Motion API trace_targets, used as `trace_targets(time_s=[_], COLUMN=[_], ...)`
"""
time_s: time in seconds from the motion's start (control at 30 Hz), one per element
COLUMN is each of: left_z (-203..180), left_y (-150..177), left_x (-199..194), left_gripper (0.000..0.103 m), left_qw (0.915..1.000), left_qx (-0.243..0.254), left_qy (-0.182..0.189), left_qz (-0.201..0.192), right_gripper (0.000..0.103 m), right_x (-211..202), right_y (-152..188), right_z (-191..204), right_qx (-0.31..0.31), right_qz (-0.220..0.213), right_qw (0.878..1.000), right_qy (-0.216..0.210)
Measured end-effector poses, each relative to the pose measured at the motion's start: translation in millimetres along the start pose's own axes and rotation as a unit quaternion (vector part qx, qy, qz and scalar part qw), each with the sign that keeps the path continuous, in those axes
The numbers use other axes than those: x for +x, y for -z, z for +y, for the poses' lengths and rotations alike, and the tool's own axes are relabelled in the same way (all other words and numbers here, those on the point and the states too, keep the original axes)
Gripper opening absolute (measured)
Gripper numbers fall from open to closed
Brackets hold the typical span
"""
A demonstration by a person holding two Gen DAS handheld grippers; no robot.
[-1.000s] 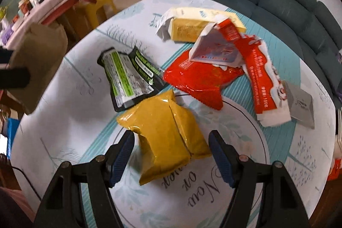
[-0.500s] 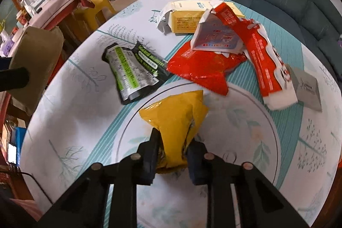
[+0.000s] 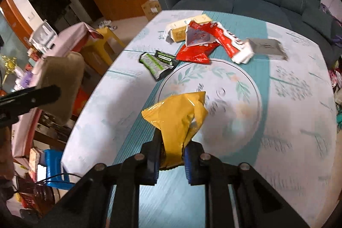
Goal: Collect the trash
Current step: 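Carry the yellow bag and egg-carton piece to the black bin and release both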
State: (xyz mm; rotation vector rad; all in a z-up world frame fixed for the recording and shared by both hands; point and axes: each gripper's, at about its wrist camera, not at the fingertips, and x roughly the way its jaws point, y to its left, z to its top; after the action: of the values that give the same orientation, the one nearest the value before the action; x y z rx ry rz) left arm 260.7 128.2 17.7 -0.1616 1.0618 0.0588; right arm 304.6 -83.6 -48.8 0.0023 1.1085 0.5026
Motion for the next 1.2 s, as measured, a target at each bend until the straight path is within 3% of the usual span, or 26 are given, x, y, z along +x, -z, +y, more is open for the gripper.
trace_targets(time_s=[0.23,0.37,0.53,0.73,0.9,1.2], left_z=[-37,-56,-74,-87,-88,-83], left_y=[87,139,206,255,280,340], left_x=[-63,-87,-110,-116,-96,26], left_gripper=[0.070,0.070,0.070,0.070,0.070,0.070], left_qw=[0.9994,0.9992,0.9995,0.9990,0.9974,0.9890], left_qx=[-0.017,-0.028,-0.029,-0.007,0.008,0.022], left_qy=[-0.002,-0.004,-0.008,-0.007,0.007,0.042], left_qz=[-0.031,-0.028,0.002,0.043,0.071,0.140], right_gripper=[0.017,0.017,0.017,0.017,0.017,0.017], right_x=[-80,-109,-128,-132,-114,-30], right_y=[73,118,177,236,275,341], right_z=[2,5,10,17,15,-8], right_qx=[-0.014,-0.019,-0.023,-0.011,0.026,0.121], right_qz=[-0.030,-0.036,-0.004,0.037,0.067,0.114], right_qw=[0.999,0.999,0.999,0.998,0.996,0.986], right_qy=[-0.021,-0.035,-0.044,-0.055,-0.050,0.010])
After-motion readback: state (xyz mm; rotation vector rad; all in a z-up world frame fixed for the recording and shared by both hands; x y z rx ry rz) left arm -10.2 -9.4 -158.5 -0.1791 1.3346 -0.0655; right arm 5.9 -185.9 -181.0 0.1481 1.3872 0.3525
